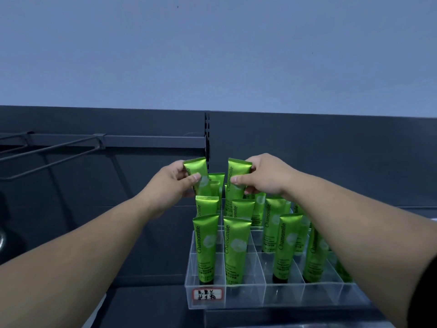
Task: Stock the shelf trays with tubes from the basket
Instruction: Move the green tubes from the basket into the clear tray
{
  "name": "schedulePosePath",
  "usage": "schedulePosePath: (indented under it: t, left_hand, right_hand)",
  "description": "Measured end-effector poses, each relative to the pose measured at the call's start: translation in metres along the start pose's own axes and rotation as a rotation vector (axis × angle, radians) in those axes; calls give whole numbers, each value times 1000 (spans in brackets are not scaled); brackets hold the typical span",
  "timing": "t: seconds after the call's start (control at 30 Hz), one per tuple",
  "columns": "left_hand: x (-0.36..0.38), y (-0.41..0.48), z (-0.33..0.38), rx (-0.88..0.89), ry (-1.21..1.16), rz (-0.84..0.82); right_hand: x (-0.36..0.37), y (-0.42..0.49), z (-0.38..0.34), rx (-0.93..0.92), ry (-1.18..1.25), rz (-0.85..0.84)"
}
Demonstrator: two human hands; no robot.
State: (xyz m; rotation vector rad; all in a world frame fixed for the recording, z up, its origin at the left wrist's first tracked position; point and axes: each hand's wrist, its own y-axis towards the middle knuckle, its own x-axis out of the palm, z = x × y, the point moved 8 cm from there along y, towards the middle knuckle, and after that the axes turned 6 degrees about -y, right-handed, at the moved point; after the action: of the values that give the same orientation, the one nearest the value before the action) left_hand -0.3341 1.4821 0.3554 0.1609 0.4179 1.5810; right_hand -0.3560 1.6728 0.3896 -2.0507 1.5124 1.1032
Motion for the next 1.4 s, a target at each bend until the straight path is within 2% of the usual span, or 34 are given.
schedulePosePath:
  t: [0.13,0.43,0.83,1.17,1.4]
  left_hand:
    - [7,-1,-14,-77,-18,-56]
    - [11,1,-18,-126,36,-136]
    - [21,-11,-36,-193,87,-239]
    - [27,-12,-34,-179,255,-267]
    - [20,-14,-18,-128,265,-191]
  right_hand:
    - [13,2,0,-6,-58,-70]
    - [14,8,5,-12,-114,-106]
    - [23,5,12,-24,-230,-250]
    - [35,-4,11,-83,-702,-312]
    - [21,-6,3,-126,-553,-213]
